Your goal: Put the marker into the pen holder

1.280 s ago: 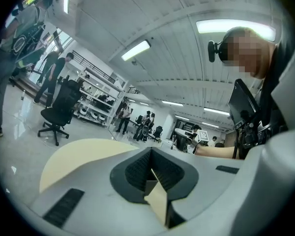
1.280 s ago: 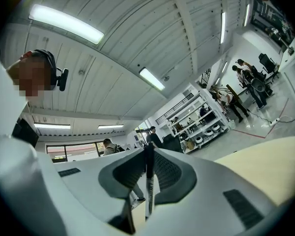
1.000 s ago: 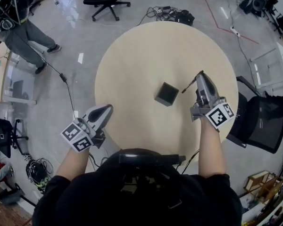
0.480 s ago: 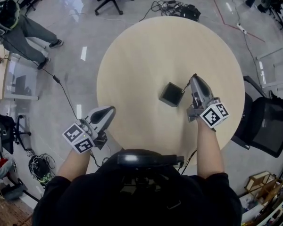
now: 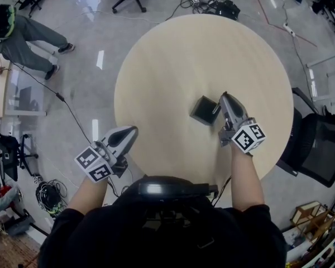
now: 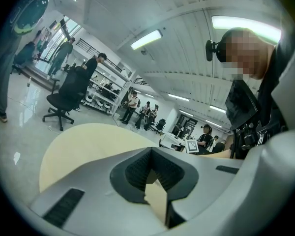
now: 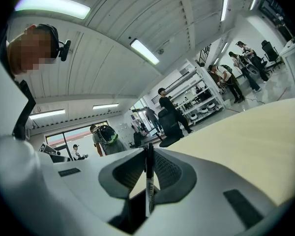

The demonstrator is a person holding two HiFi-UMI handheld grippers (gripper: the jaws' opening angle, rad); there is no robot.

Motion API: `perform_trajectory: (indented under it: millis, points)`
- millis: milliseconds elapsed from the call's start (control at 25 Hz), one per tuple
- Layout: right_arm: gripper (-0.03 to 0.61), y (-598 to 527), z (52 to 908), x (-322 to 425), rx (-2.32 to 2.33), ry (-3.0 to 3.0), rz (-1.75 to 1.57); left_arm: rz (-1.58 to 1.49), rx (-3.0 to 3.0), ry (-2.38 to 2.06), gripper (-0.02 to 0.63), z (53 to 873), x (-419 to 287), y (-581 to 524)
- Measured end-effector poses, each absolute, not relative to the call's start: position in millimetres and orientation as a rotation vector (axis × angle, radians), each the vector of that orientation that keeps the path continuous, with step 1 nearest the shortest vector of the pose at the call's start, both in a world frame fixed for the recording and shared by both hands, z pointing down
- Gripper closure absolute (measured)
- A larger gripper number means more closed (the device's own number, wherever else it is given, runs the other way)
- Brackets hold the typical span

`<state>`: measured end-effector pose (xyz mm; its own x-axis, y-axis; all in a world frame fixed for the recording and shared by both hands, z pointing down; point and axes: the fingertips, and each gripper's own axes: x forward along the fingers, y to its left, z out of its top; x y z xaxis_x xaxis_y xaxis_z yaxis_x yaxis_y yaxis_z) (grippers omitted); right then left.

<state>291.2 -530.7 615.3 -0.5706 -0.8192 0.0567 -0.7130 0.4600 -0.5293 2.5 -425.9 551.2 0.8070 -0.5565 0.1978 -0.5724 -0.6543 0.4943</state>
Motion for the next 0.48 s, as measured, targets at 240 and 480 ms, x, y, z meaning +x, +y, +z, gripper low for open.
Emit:
perform_trajectory:
  millis: [240, 480]
  points:
    - [0.518, -517, 631, 288, -1.355, 2.539, -0.782, 0.043, 2.436, -0.821, 0.612, 555, 7, -426]
    - [0.518, -503, 638, 286, -1.363, 2.575, -0.778, 0.043, 2.434, -0.809, 0.612, 558, 10, -426]
